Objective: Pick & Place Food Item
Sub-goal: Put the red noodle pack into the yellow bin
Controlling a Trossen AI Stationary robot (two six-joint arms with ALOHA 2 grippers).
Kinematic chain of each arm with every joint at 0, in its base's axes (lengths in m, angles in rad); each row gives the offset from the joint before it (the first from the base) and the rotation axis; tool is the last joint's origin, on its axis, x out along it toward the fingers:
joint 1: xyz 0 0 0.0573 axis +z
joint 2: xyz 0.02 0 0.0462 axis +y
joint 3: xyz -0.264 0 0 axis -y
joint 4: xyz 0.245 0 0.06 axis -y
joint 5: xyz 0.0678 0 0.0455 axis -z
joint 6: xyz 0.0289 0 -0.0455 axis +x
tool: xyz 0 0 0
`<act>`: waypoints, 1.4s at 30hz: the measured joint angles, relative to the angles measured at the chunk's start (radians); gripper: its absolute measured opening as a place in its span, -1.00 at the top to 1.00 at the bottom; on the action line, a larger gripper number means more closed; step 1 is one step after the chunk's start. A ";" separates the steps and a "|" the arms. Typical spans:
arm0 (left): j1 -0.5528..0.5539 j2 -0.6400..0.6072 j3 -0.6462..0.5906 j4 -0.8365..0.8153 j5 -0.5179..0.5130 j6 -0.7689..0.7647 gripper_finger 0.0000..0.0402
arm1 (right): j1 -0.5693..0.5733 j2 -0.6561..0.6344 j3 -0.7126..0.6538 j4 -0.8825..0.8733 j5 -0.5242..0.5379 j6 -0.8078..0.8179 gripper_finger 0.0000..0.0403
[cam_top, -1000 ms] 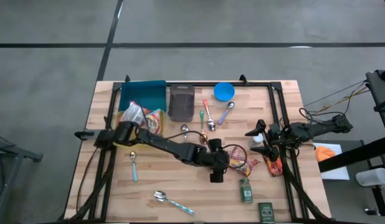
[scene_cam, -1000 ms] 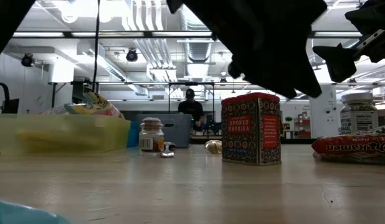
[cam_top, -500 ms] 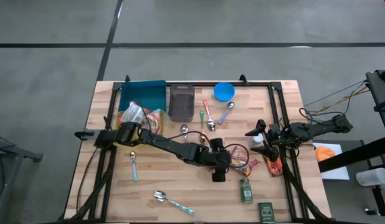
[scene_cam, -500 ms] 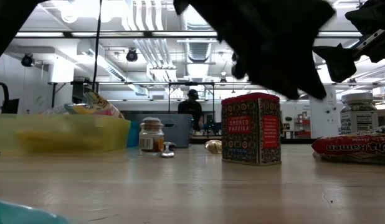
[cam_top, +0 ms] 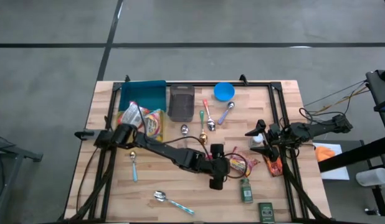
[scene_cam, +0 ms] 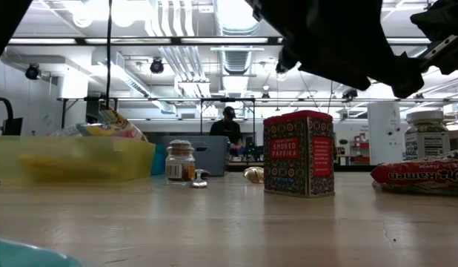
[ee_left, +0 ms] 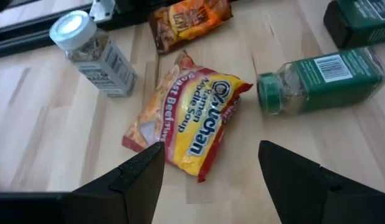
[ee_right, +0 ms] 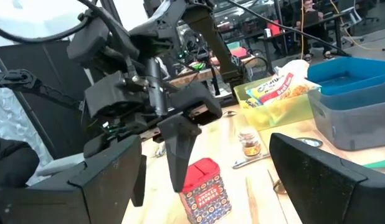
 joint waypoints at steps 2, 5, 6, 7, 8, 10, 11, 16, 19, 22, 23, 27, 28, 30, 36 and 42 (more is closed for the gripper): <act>-0.004 0.004 -0.022 0.058 -0.031 -0.049 -0.21 | 0.000 0.000 0.000 0.000 0.000 0.000 -0.74; -0.006 0.012 -0.048 0.138 -0.115 -0.161 -0.12 | 0.000 0.001 0.000 0.000 0.000 0.000 -0.74; -0.004 0.021 -0.049 0.147 -0.127 -0.180 -0.09 | 0.000 0.001 0.000 0.000 0.000 0.000 -0.74; -0.001 0.031 -0.048 0.170 -0.123 -0.181 -0.06 | 0.000 0.000 0.000 0.000 0.000 0.000 -0.74; 0.002 0.036 -0.047 0.169 -0.113 -0.165 -0.04 | 0.000 0.000 0.000 -0.001 0.000 0.000 -0.74; 0.006 0.050 -0.046 0.164 -0.081 -0.111 -0.03 | 0.000 0.000 0.000 -0.001 0.000 0.000 -0.74; 0.008 0.054 -0.047 0.160 -0.067 -0.088 -0.02 | 0.000 0.000 0.000 0.002 0.000 0.000 -0.74; 0.034 0.064 -0.047 0.157 0.013 -0.020 -0.02 | 0.000 0.001 0.000 0.000 0.000 0.000 -0.74; 0.067 0.064 -0.047 0.185 0.079 -0.019 -0.02 | 0.000 0.001 0.000 0.000 0.000 0.000 -0.74; 0.099 0.064 -0.047 0.242 0.167 -0.019 -0.02 | 0.000 0.000 0.000 0.000 0.000 0.000 -0.74; 0.108 0.065 -0.047 0.257 0.195 -0.020 -0.02 | 0.000 0.000 0.000 0.000 0.000 0.000 -0.74; 0.122 0.102 -0.047 0.317 0.232 -0.038 -0.02 | 0.000 0.001 0.000 0.000 0.000 0.000 -0.74; 0.122 0.120 -0.044 0.318 0.232 -0.038 -0.02 | 0.000 0.001 0.000 -0.001 0.001 0.000 -0.74; 0.120 0.139 -0.039 0.314 0.224 -0.038 -0.02 | 0.000 0.000 0.000 -0.001 0.000 0.000 -0.74; 0.127 0.152 -0.045 0.302 0.214 -0.038 -0.02 | 0.000 0.002 0.000 0.001 0.000 0.000 -0.74; 0.125 0.152 -0.044 0.238 0.214 -0.021 -0.02 | 0.000 0.005 0.000 -0.001 0.000 0.000 -0.74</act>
